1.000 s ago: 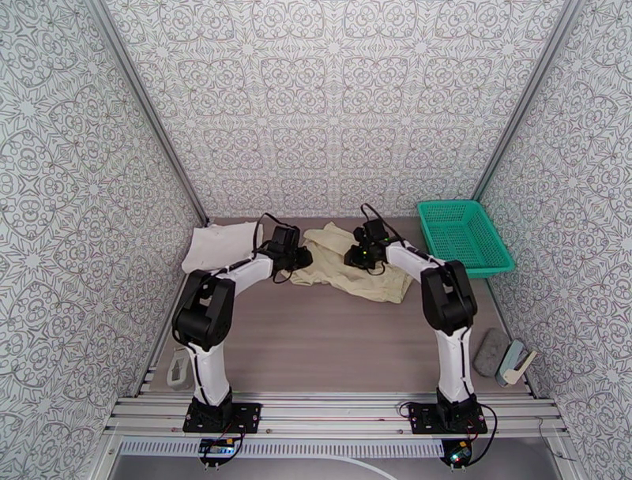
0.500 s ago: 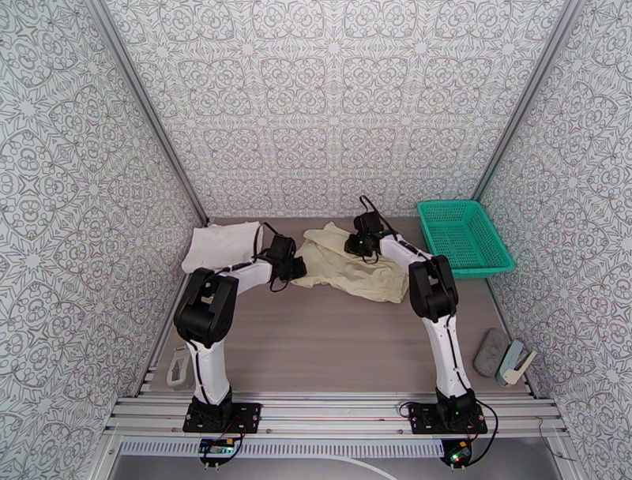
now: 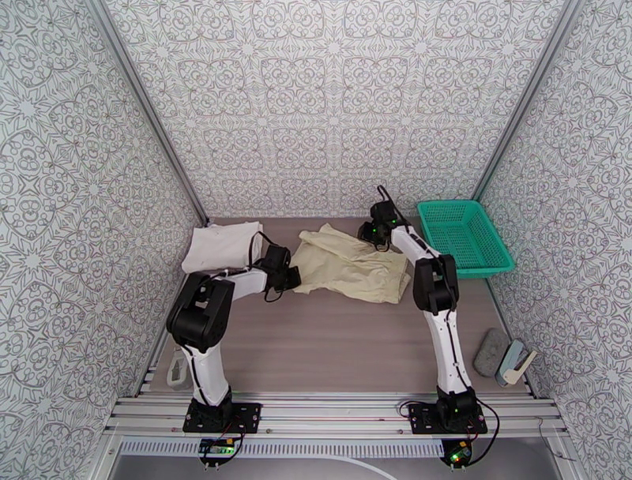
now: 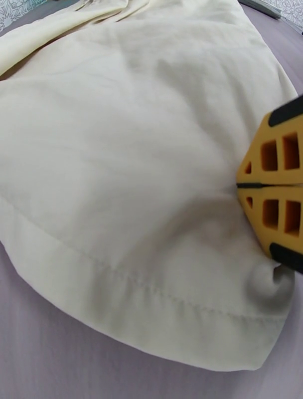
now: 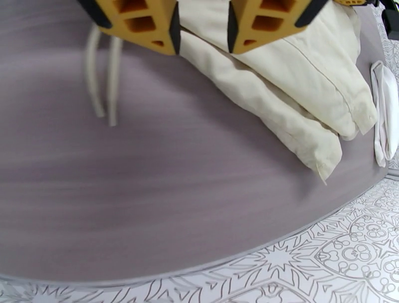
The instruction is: Fold and stack the mixed laundry pile
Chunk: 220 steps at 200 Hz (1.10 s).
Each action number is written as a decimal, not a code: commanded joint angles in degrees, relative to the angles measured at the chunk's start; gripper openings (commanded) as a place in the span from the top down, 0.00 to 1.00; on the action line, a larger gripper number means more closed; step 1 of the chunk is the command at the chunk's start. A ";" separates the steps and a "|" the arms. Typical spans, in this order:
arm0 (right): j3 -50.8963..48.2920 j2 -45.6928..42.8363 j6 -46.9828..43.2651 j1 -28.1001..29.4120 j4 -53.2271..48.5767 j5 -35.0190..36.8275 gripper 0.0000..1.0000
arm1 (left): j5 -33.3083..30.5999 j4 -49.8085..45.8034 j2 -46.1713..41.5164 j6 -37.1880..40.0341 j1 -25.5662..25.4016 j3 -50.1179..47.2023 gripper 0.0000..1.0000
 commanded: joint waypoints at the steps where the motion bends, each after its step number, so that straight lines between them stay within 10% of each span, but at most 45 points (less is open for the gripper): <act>1: 1.94 -7.49 -2.91 -0.19 -6.51 0.71 0.64 | -0.23 -2.62 -2.47 2.62 0.79 0.02 0.96; 93: -49.21 -41.91 -0.43 0.08 -1.52 5.12 0.56 | 1.63 -11.60 -8.50 10.06 0.36 7.86 0.83; 158: -53.76 -36.98 0.31 1.31 1.50 9.37 0.59 | -1.00 -5.92 7.07 10.66 -3.42 18.74 0.88; 220: -61.52 -38.75 1.70 2.49 -1.18 10.59 0.60 | -2.37 -5.73 2.03 8.19 -2.89 4.52 0.90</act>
